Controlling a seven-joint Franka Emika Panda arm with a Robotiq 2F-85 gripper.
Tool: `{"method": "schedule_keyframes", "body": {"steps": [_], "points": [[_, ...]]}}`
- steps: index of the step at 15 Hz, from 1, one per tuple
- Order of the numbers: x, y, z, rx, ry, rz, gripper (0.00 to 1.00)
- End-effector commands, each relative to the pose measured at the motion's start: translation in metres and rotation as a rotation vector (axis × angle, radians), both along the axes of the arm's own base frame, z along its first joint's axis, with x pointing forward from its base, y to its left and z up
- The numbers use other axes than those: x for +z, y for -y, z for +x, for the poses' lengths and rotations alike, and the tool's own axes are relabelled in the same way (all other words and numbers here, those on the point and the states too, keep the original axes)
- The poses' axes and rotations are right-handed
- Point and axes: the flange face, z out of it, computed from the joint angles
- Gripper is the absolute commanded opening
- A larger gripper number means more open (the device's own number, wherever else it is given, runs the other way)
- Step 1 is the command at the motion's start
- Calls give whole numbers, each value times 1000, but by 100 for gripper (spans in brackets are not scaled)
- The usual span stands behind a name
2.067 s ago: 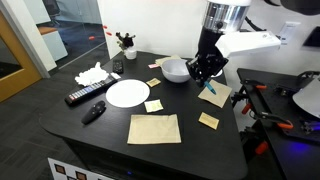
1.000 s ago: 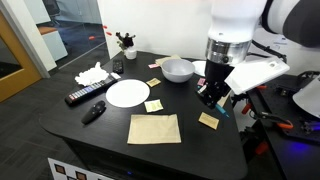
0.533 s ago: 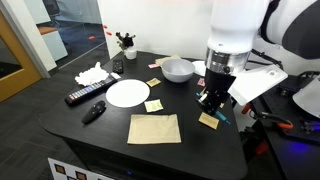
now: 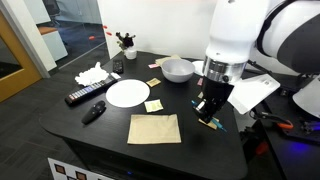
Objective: Remove the pen from the bowl and put it on the table
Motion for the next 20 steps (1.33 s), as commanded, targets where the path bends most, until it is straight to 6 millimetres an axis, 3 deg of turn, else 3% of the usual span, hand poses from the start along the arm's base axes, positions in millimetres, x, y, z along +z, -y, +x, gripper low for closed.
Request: {"method": "schedule_keyframes", "body": {"steps": [1, 10, 11, 12, 20], "points": [[-12, -6, 2, 25, 17, 24, 2], [-17, -13, 1, 17, 76, 50, 2], [-16, -13, 0, 11, 76, 51, 33], [-15, -13, -2, 10, 77, 49, 34], [13, -1, -10, -7, 100, 13, 93]]}}
